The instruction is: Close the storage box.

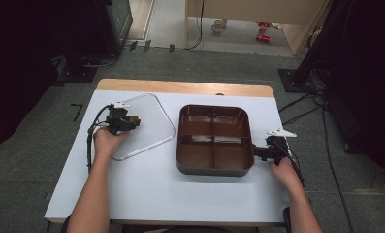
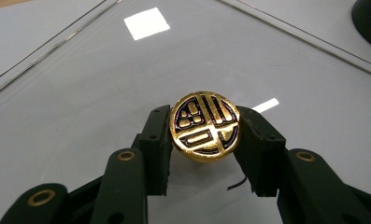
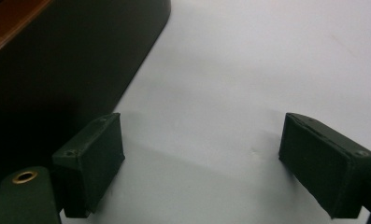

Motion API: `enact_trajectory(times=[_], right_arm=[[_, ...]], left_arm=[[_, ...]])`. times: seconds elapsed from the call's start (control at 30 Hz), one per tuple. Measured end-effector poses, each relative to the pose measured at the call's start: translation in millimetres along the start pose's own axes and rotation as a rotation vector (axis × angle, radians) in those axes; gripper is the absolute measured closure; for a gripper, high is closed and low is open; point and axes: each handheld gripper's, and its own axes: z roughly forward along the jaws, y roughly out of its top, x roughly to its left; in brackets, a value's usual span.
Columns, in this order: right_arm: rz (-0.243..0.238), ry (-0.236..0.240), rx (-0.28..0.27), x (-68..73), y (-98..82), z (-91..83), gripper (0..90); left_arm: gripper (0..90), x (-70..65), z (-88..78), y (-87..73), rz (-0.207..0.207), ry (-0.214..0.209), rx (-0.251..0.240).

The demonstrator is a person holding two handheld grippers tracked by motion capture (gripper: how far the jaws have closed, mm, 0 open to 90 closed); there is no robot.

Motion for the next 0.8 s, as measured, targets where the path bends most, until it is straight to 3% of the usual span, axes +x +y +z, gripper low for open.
enact_trajectory(times=[0.47, 0.8], right_arm=[[0.000, 0.000, 0.000, 0.0, 0.0, 0.0, 13.4], [0.000, 0.000, 0.000, 0.0, 0.0, 0.0, 13.4]], left_arm=[[59.4, -1.1, -6.6, 3.8, 0.008, 0.006, 0.036], [59.5, -3.3, -21.0, 9.4, -0.001, -0.016, 0.021]])
